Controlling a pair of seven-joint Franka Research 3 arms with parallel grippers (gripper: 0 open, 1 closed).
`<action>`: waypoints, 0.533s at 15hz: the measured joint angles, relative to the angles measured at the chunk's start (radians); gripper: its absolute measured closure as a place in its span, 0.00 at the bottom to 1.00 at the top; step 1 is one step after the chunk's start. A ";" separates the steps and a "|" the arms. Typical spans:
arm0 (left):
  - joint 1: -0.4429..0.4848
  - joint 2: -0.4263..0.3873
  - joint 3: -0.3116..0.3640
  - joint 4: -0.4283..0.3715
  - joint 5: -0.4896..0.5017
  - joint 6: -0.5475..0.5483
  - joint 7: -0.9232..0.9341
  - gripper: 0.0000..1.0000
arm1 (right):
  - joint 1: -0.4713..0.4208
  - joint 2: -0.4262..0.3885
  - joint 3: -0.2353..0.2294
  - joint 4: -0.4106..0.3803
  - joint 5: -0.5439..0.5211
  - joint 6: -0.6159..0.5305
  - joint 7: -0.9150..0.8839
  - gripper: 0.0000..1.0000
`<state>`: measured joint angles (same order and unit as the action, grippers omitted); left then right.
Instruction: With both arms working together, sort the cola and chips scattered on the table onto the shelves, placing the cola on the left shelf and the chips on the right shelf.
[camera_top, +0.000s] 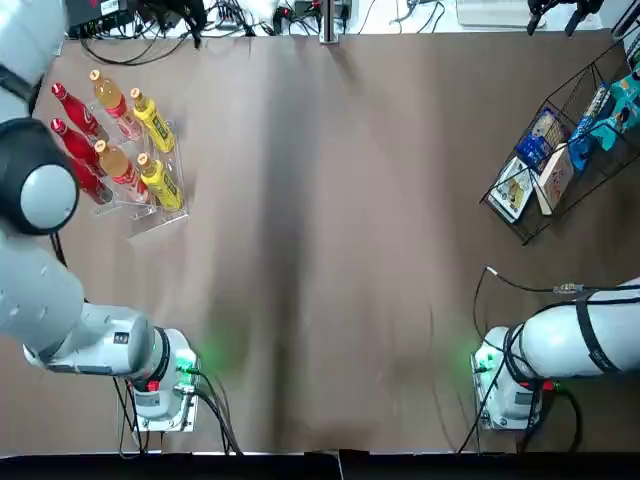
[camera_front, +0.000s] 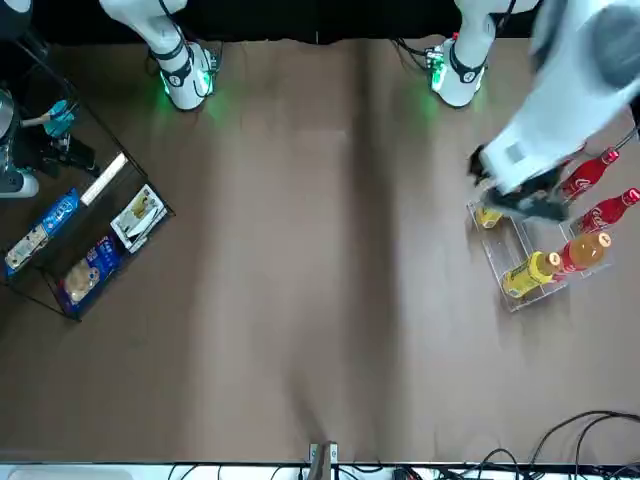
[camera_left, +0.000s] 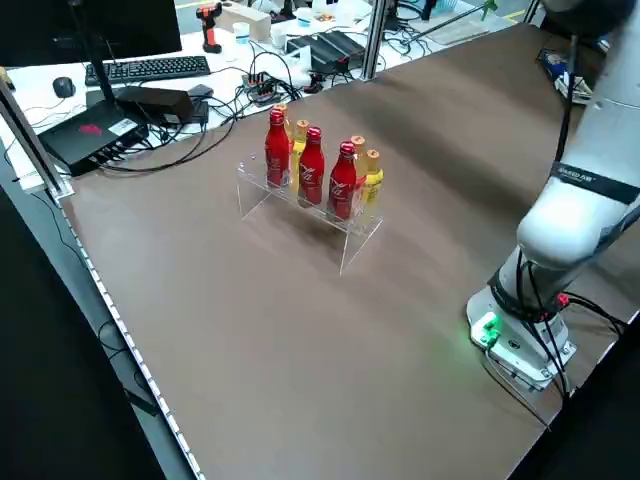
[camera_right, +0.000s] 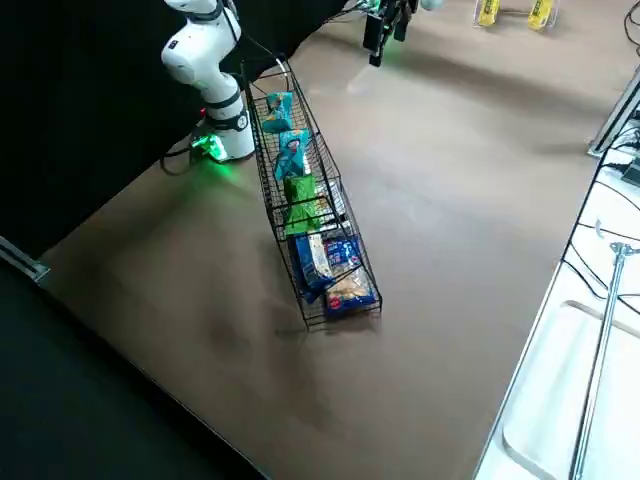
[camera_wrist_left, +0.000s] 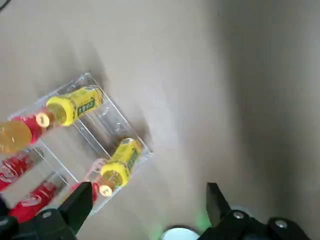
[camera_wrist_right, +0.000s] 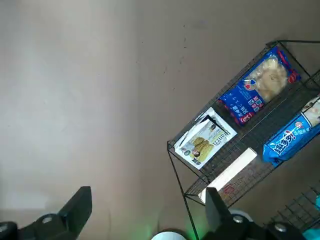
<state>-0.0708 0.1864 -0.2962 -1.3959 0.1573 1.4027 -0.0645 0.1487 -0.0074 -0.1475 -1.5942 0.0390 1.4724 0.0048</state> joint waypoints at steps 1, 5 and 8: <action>-0.044 -0.048 0.115 0.000 -0.081 0.001 0.011 0.00 | 0.000 0.000 0.000 -0.001 0.001 0.008 0.000 0.00; -0.083 -0.188 0.297 -0.043 -0.172 -0.078 0.046 0.00 | 0.004 0.000 0.011 -0.004 0.008 0.073 -0.004 0.00; -0.089 -0.189 0.293 -0.076 -0.163 -0.079 0.047 0.00 | 0.004 0.000 0.013 -0.005 0.008 0.076 -0.068 0.00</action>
<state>-0.1600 -0.0024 -0.0036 -1.4715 -0.0055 1.3232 -0.0172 0.1524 -0.0074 -0.1348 -1.5988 0.0466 1.5488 -0.0634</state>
